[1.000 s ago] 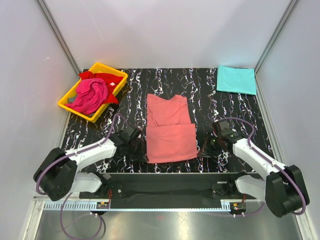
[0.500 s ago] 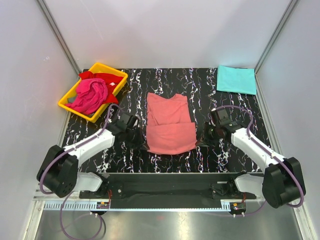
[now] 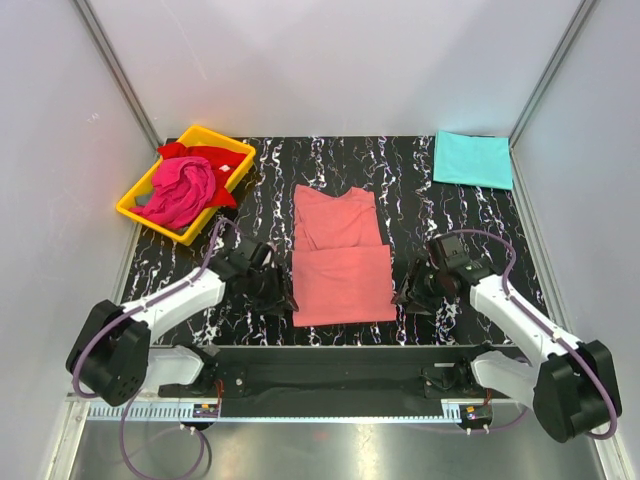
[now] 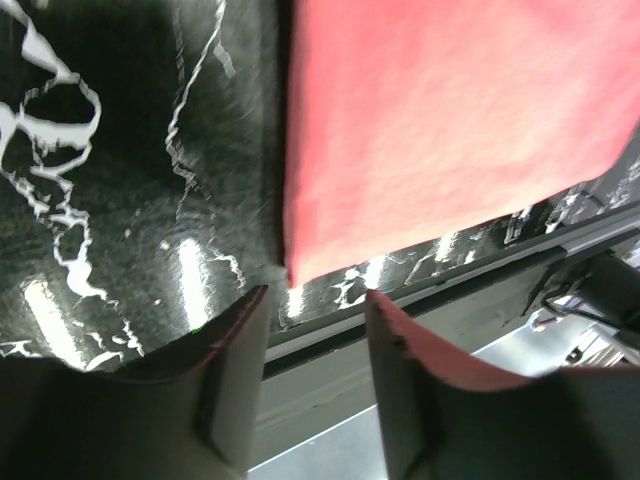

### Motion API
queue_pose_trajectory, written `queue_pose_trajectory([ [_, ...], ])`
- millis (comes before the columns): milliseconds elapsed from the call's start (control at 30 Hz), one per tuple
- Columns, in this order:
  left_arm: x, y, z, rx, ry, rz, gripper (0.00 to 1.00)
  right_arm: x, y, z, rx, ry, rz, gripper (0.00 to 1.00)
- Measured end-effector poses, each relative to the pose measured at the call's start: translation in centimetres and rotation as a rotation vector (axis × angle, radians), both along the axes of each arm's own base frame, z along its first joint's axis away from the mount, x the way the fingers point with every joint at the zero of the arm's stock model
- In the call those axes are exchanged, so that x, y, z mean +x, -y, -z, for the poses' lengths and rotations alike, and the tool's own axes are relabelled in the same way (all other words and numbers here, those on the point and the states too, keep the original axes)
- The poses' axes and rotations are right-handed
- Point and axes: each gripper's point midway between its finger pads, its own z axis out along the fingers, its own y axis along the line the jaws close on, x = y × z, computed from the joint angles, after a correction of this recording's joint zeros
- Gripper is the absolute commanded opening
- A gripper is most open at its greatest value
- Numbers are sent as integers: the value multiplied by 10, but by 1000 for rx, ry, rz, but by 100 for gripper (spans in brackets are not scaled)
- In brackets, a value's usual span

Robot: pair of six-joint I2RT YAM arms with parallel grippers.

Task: Fold and stack the t-shirts
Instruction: Fold the tshirt

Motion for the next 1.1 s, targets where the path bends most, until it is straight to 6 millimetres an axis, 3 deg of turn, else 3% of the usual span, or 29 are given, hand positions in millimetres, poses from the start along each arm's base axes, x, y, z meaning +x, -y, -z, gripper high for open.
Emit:
queue_pose_trajectory([
  [67, -4, -2, 5, 6, -14, 0, 55, 2, 0, -1, 1, 12, -3, 63],
  [167, -5, -3, 10, 10, -19, 0, 56, 5, -1, 6, -10, -4, -9, 62],
  [300, 0, 0, 21, 12, -18, 1, 55, 9, -2, 31, -40, -68, -35, 41],
  [433, 0, 2, 32, 12, -33, 4, 52, 12, -6, 48, -40, -102, -54, 41],
  [733, 12, 16, 36, -43, -12, 13, 32, 12, -13, 53, 6, -86, -72, 35],
  [800, 12, 16, 38, -41, -13, 14, 25, 13, -13, 53, 6, -86, -73, 27],
  [933, 12, 14, 40, -26, -15, 13, 0, 11, -13, 56, 7, -87, -69, 7],
  [1000, 12, 14, 40, -27, -12, 14, 0, 11, -13, 56, 11, -87, -67, 1],
  [1100, 12, 14, 39, -25, -9, 13, 0, 10, -13, 56, 16, -80, -64, 2],
])
